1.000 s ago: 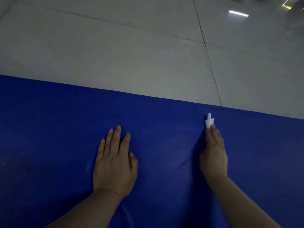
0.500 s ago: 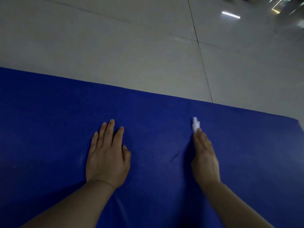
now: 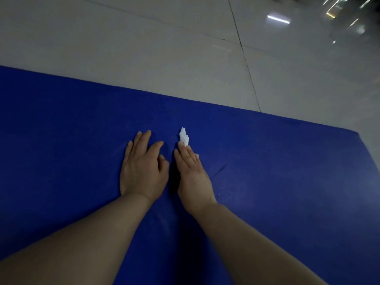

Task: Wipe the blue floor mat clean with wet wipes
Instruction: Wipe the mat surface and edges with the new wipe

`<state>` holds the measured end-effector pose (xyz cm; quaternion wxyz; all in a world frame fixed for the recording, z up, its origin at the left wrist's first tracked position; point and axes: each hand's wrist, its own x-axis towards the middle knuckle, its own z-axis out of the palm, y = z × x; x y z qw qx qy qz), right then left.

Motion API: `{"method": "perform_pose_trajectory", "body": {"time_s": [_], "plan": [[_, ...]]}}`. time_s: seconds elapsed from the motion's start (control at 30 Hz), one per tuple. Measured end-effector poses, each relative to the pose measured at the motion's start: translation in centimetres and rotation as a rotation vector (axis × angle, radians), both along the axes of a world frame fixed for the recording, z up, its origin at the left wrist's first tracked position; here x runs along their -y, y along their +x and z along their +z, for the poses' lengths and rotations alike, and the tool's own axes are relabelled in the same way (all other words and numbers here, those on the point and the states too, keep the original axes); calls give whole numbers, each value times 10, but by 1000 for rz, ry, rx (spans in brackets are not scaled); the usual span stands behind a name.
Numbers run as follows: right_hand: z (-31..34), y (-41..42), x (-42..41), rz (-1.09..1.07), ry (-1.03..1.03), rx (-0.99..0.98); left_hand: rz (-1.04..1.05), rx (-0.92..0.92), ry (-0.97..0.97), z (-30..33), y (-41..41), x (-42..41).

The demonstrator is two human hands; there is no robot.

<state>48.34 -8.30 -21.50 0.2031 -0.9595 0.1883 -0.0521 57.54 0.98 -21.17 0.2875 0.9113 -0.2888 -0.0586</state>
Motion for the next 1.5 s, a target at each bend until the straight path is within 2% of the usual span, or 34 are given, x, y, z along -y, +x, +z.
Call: {"method": "perform_pose_trajectory", "body": {"time_s": [0.1,0.17,0.23,0.33,0.47,0.57,0.63,0.77,0.8,0.87,1.03,1.13,1.17,1.3,1.37,1.43,1.5], "plan": [[14,2,-3,-5,93,-102,-87,-63,-66,3,-4,-17],[26,1,-4,-65,214,-69,-211,54,37,1,-7,-41],[33,-1,-5,-165,286,71,-282,196,191,-5,-9,-68],[32,5,-10,-237,35,134,-273,204,304,-7,-5,-86],[14,23,-16,-183,-68,-151,-254,212,331,-9,-4,-81],[12,8,4,-206,-102,-145,-262,200,316,-10,-2,-82],[16,-21,29,-313,-89,-112,-253,205,307,-11,-2,-82],[25,-79,82,-778,-33,-139,-238,195,298,-13,-4,-80],[23,-79,84,-835,-35,-149,-238,199,303,-13,-3,-80],[16,-63,68,-780,-47,-113,-244,204,318,-13,-3,-80],[-3,-22,-20,-261,-48,0,-252,190,315,-9,-3,-80],[-9,-39,-17,-77,-82,52,-254,178,307,-9,-3,-81],[-7,-48,-2,-117,-92,52,-256,175,308,-9,-2,-81],[13,-81,66,-625,-70,-74,-254,177,309,-10,-2,-80],[13,-85,76,-778,-56,-105,-258,180,306,-10,-2,-80],[8,-72,57,-747,-52,-71,-253,184,306,-11,-2,-80],[-1,-52,17,-507,-97,-39,-254,179,304,-10,-3,-80]]}}
